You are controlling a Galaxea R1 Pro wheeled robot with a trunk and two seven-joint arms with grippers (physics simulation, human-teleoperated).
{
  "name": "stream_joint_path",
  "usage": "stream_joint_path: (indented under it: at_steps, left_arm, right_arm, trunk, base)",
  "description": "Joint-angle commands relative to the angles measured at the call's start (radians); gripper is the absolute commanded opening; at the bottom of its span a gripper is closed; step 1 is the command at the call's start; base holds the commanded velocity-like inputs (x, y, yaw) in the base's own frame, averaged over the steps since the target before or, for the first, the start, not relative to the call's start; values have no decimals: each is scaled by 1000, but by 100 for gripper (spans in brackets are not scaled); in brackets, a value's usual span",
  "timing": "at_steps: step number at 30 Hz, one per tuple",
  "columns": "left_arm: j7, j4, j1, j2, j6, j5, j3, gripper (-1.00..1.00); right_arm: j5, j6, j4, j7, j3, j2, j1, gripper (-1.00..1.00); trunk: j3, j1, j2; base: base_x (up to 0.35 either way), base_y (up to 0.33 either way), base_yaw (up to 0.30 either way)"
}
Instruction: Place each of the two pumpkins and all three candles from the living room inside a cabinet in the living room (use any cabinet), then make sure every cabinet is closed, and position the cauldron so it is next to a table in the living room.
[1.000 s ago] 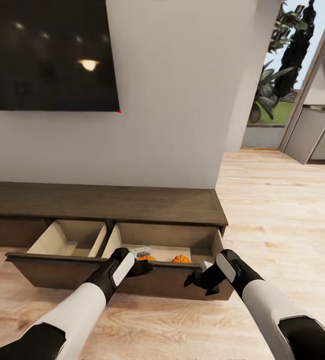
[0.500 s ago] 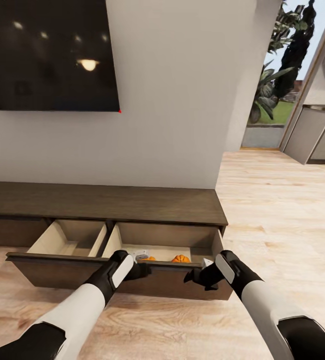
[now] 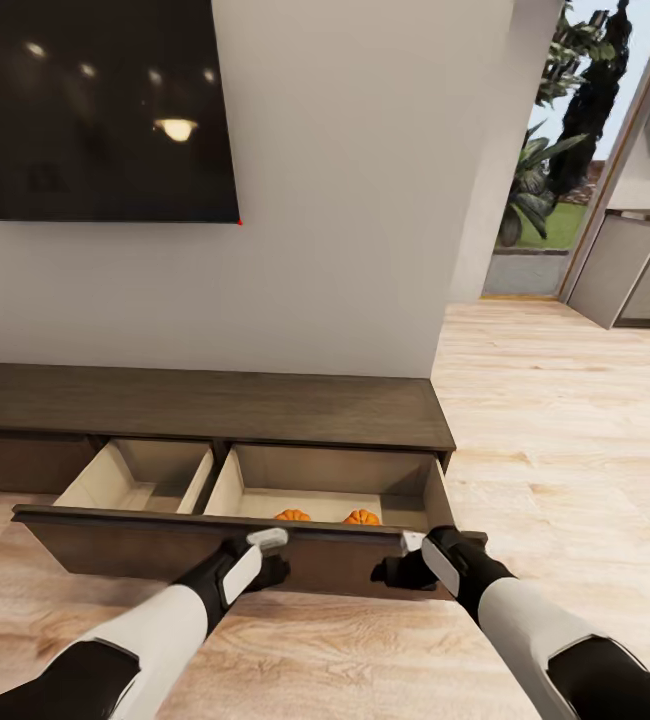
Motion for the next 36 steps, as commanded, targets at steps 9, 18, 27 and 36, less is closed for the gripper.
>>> stream_joint_path:
  at_steps: [9, 18, 27, 36]
  left_arm:
    - [4, 83, 0, 0, -114, -14, -34, 100]
    - [-29, 170, 1, 0, -279, -75, -39, 100]
    - [-45, 206, 1, -3, -437, -160, -38, 100]
    - [-70, 225, 1, -5, -503, -165, -38, 100]
  right_arm:
    - [8, -136, 87, 6, 9, 26, 0, 100]
    - [8, -363, 227, 5, 10, 92, 0, 100]
    - [10, -562, 312, 4, 11, 151, 34, 100]
    - [66, -689, 316, 3, 19, 151, 69, 100]
  trunk:
    - [-1, 0, 0]
    - [-1, 0, 0]
    - [-1, 0, 0]
    - [-1, 0, 0]
  base:
    - [0, 0, 0]
    - [0, 0, 0]
    - [0, 0, 0]
    - [0, 0, 0]
